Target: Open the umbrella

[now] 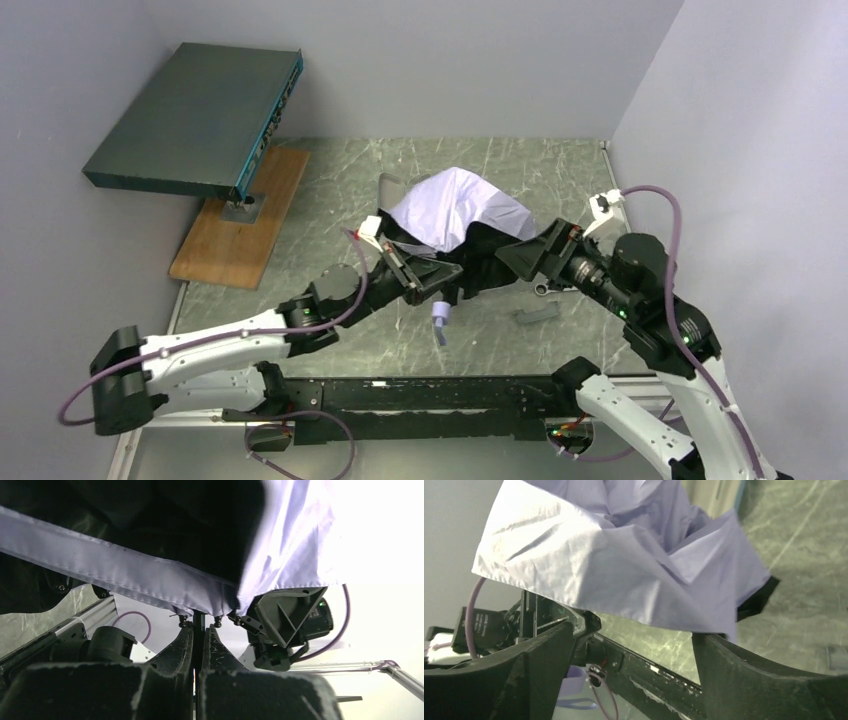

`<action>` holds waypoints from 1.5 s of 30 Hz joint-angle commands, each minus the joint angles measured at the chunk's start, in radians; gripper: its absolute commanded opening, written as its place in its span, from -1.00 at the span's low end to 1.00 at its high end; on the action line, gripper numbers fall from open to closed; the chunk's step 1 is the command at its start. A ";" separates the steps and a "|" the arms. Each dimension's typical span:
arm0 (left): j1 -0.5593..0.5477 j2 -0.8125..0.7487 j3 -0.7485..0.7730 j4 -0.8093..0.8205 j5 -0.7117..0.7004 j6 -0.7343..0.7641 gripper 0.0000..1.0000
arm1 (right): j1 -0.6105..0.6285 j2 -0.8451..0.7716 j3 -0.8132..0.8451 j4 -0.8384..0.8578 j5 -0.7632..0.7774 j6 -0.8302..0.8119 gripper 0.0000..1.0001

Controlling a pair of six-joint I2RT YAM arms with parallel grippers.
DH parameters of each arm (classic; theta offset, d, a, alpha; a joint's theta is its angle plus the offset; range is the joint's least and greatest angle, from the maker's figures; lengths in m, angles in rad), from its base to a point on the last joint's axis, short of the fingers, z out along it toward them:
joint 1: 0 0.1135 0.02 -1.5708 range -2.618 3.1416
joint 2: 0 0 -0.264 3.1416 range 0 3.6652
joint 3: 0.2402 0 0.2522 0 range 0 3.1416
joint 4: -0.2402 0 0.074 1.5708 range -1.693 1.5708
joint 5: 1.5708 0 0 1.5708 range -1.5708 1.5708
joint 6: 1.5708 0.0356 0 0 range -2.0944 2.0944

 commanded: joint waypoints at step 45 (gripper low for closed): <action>0.000 0.059 0.064 0.144 0.040 0.076 -1.00 | 0.105 0.097 -0.421 0.675 -0.135 0.376 -0.19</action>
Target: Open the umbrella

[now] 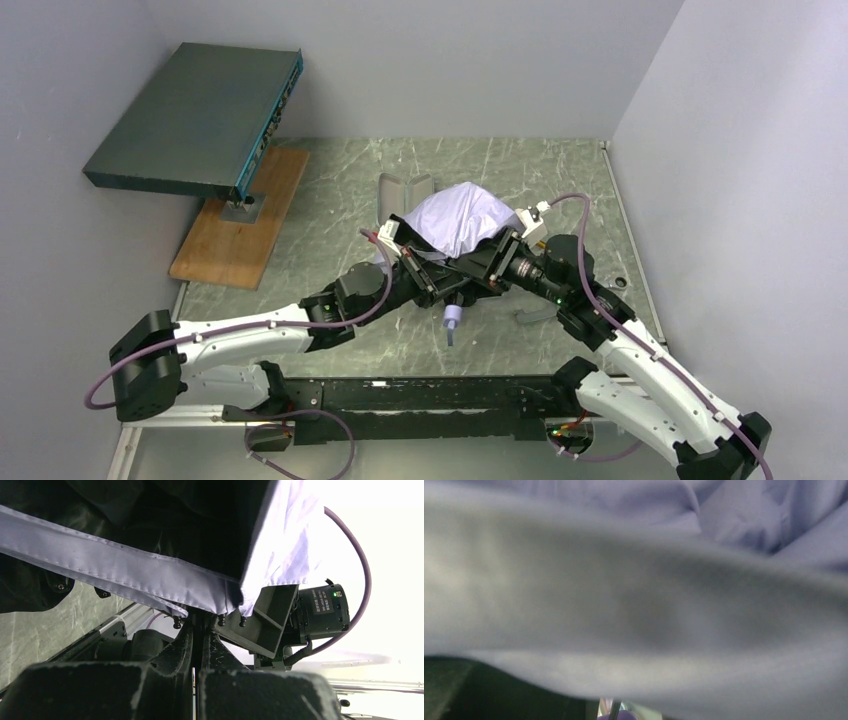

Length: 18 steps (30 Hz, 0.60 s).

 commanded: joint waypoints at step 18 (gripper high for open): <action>-0.280 -0.198 0.034 -0.259 -0.062 0.060 -1.00 | -0.148 0.252 0.423 -0.203 0.249 -0.367 -0.69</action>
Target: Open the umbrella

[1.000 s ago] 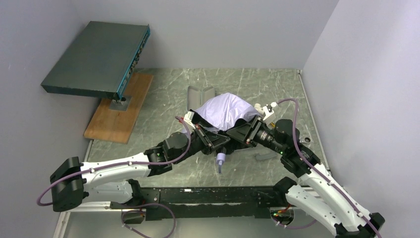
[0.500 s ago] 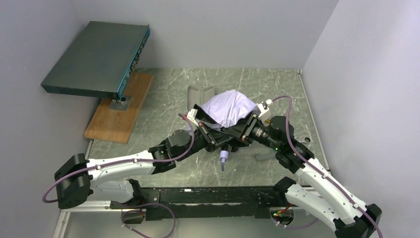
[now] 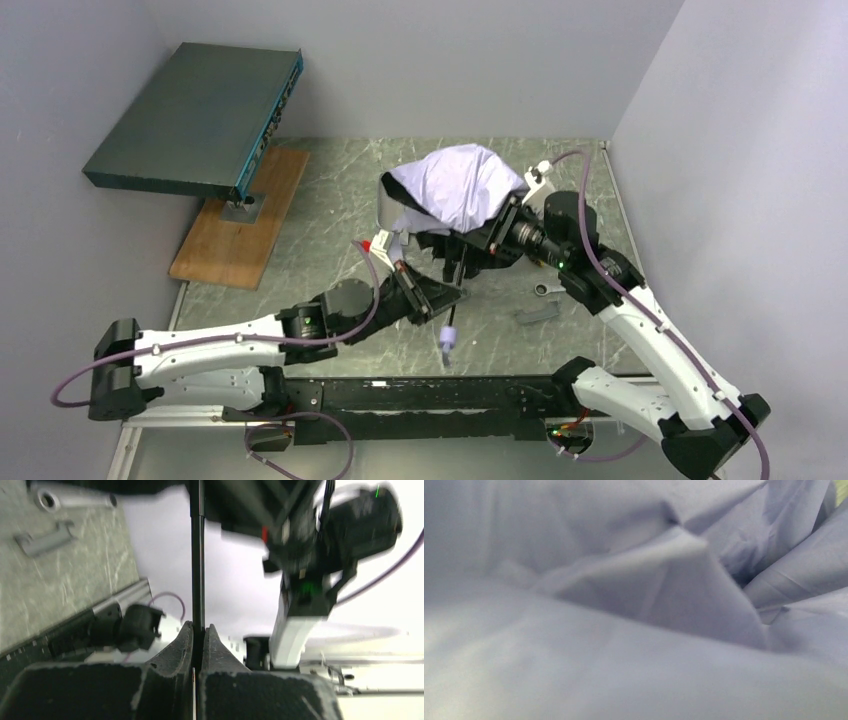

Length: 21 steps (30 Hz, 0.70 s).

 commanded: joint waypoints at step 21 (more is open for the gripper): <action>-0.533 0.369 0.064 0.183 0.069 -0.088 -1.00 | -0.340 0.591 0.730 -0.083 0.223 -0.301 -0.54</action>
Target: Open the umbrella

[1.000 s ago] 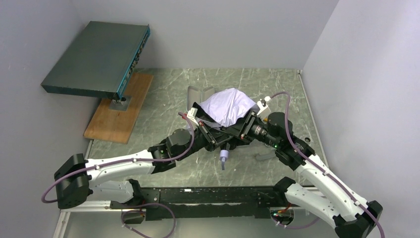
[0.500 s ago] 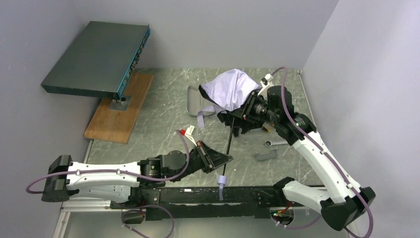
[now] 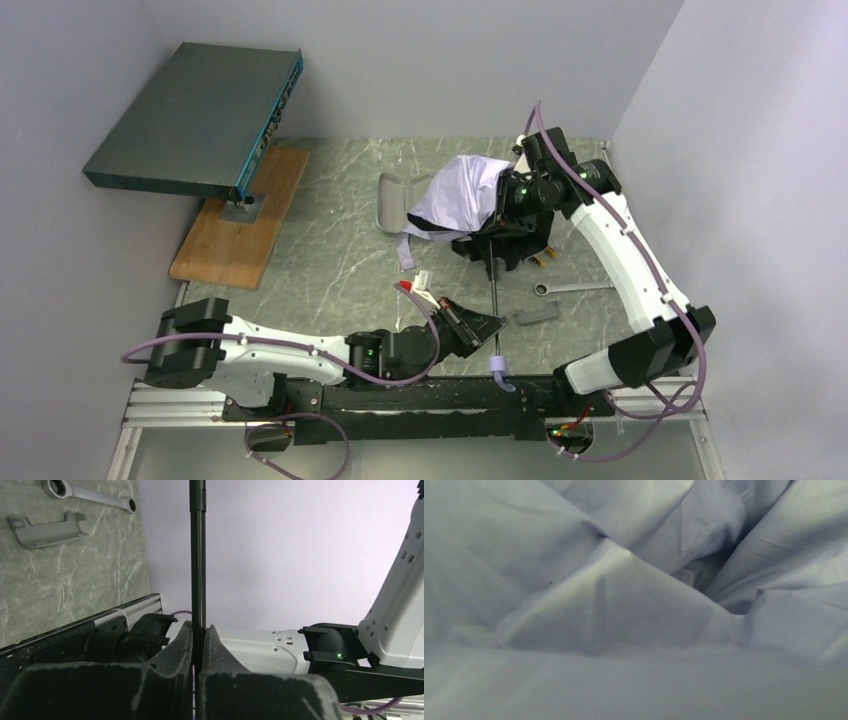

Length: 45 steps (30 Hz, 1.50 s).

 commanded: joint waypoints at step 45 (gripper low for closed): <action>0.587 -0.180 0.137 -0.427 0.652 0.748 0.53 | 0.313 -0.091 -0.287 0.588 0.411 0.286 -1.00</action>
